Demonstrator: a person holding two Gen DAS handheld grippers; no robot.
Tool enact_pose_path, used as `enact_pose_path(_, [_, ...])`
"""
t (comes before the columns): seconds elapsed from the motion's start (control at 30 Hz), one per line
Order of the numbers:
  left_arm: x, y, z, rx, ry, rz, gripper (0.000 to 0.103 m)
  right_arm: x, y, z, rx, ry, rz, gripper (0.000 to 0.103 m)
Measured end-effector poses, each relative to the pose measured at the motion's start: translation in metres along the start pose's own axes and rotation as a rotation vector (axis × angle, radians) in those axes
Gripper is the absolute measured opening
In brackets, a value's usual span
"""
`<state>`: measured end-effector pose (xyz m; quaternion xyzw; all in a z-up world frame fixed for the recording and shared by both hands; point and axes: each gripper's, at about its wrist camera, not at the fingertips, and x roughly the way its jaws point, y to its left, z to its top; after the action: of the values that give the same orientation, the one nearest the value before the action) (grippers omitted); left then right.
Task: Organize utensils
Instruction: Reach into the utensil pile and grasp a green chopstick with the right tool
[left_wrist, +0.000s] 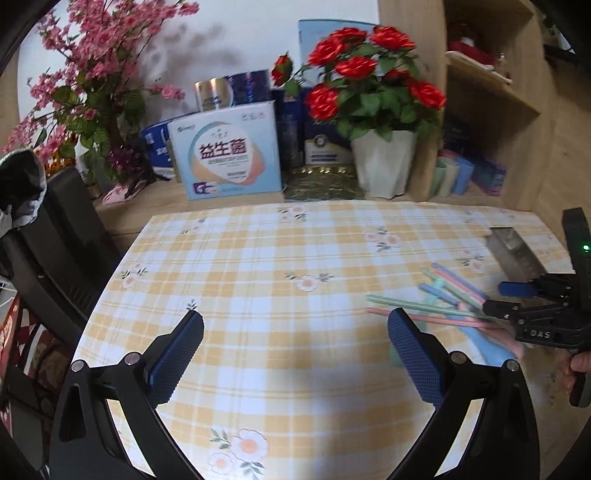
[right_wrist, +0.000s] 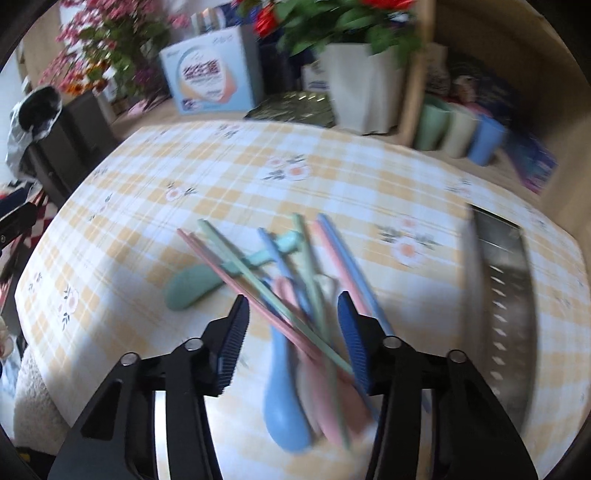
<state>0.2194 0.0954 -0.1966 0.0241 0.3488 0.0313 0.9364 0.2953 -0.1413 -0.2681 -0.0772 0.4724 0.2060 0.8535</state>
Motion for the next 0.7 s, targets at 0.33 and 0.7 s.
enact_pose_path(0.33, [0.029,0.023,-0.011,-0.036,0.036,-0.003,0.078,0.06,0.038,0.029,-0.207,0.13,0.021,0.021])
enact_pose_path(0.7, [0.035,0.022,-0.017,-0.059,0.045,-0.037,0.075,0.064,0.03,0.035,-0.222,0.215,0.051,0.017])
